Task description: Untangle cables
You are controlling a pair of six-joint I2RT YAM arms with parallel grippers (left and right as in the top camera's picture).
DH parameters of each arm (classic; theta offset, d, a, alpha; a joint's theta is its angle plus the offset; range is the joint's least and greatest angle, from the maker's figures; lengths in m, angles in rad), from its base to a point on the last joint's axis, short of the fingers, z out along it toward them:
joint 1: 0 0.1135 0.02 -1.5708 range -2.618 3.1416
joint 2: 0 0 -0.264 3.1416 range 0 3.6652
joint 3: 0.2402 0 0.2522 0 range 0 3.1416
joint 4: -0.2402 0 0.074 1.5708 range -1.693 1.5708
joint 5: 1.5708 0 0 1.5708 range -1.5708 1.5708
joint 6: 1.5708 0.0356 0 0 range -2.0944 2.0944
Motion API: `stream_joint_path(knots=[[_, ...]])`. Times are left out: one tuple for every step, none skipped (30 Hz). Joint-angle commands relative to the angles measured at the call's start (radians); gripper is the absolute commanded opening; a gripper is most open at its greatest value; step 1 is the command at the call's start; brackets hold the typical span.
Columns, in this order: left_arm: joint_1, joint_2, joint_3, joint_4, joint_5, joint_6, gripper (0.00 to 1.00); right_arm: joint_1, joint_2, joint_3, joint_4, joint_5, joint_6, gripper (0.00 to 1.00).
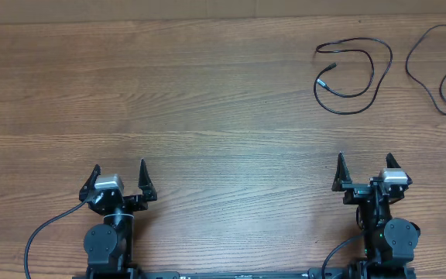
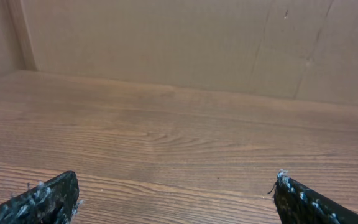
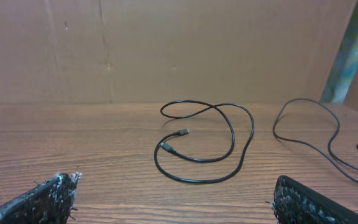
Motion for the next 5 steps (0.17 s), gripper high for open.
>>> stream_joint_path(knots=[[0.006,-0.006,-0.003,0.001,-0.002,0.022,0.99,-0.003,-0.011,-0.011,0.005,0.010,-0.002,1.00],[0.006,-0.006,-0.003,0.001,-0.002,0.022,1.00,-0.003,-0.011,-0.011,0.005,0.010,-0.002,1.00],[0.006,-0.006,-0.003,0.001,-0.002,0.022,1.00,-0.003,-0.011,-0.010,0.005,0.010,-0.002,1.00],[0.006,-0.006,-0.003,0.001,-0.002,0.022,1.00,-0.003,-0.011,-0.010,0.005,0.010,-0.002,1.00],[0.006,-0.006,-0.003,0.001,-0.002,0.022,1.00,-0.003,-0.011,-0.010,0.005,0.010,-0.002,1.00]])
